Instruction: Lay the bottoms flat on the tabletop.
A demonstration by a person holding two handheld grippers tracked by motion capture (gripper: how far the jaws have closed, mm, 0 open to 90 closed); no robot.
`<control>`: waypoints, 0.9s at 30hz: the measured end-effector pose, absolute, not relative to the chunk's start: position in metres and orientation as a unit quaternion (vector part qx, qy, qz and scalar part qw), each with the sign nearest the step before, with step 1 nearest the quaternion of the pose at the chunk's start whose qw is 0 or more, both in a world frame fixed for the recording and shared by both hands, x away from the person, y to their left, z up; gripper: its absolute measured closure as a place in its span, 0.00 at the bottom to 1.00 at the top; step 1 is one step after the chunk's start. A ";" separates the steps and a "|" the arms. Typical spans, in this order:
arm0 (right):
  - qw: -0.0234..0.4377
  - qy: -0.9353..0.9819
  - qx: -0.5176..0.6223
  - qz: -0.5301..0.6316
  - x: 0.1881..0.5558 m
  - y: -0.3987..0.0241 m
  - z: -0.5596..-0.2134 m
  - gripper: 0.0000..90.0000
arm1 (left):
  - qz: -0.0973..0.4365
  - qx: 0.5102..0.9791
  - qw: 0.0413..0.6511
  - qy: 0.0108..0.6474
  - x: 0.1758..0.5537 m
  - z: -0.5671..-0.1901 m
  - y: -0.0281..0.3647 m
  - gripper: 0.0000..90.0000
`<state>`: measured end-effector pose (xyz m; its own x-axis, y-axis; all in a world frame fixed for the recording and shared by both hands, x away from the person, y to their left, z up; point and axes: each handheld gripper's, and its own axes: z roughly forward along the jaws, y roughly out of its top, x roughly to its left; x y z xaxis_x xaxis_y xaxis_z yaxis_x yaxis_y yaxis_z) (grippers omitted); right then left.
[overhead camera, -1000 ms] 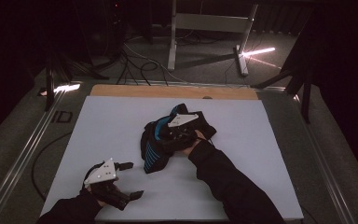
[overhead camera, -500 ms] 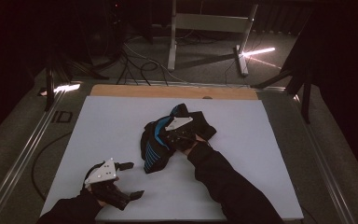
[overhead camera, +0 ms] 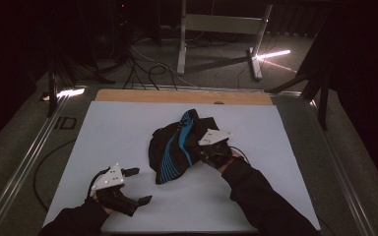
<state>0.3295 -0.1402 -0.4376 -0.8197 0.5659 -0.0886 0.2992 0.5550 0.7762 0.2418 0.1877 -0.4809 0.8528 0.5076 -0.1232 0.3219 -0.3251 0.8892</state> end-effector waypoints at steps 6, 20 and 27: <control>0.169 0.854 0.271 0.411 0.303 -0.176 -0.435 0.99 | 0.100 0.814 0.511 0.257 0.251 -0.480 0.187 0.00; 0.162 0.831 0.322 0.423 0.256 -0.231 -0.443 0.99 | 0.104 0.808 0.487 0.317 0.294 -0.473 0.190 0.03; 0.166 0.824 0.359 0.406 0.242 -0.262 -0.452 0.99 | 0.111 0.818 0.463 0.322 0.318 -0.477 0.182 0.04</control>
<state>0.2417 -0.2625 -0.4520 -0.6881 0.7254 0.0181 0.4566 0.4134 0.7878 0.3176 0.1823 -0.4773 0.7681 0.6294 -0.1174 0.4244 -0.3631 0.8295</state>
